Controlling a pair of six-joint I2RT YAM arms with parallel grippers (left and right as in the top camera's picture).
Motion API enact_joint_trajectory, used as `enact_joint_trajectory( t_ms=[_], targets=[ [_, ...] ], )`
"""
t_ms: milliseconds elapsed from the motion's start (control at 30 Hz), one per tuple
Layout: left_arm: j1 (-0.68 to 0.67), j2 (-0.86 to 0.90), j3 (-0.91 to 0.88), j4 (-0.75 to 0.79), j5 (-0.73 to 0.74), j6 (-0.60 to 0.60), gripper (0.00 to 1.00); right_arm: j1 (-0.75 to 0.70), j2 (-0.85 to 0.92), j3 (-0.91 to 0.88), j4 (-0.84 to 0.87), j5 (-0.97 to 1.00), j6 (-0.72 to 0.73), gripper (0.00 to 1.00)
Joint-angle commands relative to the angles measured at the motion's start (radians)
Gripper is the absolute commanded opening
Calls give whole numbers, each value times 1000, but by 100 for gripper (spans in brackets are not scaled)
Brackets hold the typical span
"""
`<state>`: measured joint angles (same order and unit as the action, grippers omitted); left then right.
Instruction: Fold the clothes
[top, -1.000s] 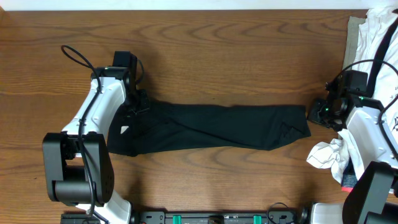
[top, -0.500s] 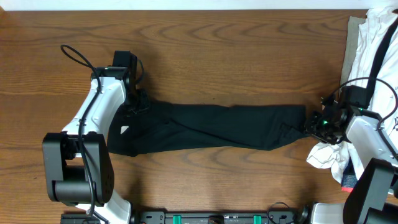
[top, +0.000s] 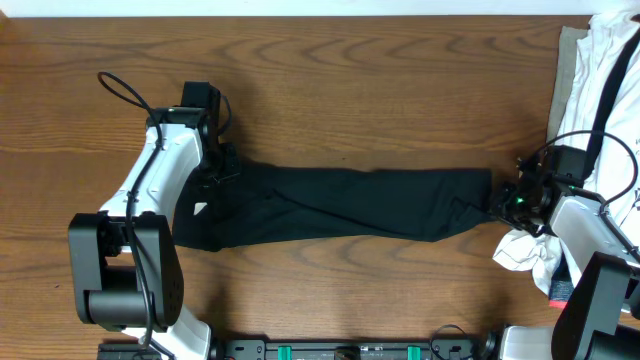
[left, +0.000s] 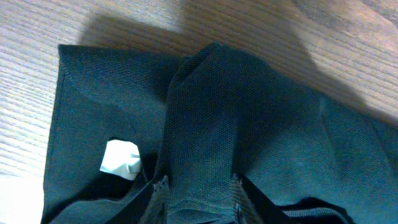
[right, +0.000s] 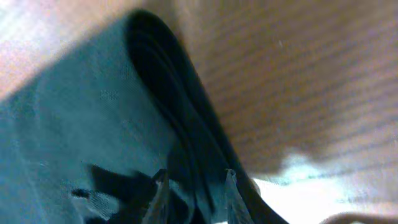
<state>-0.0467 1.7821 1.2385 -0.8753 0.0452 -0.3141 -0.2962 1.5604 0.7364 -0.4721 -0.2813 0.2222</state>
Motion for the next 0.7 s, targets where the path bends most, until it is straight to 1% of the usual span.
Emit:
enact_joint_trajectory(
  t_ms=[0,367,533,667],
  targets=[
    [3,-24,22,-5,-16,5,35,-8,-2,-6,27,-64,8,27],
    [3,-24,22,-6,-16,5,35,-7,-2,-14,24,-56,-2,28],
    [3,-24,22,-6,-16,5,35,-6,5,-36,60,-57,-2,27],
    [3,-24,22,-6,-16,5,35,-6,16,-45,89,-64,-2,24]
  ],
)
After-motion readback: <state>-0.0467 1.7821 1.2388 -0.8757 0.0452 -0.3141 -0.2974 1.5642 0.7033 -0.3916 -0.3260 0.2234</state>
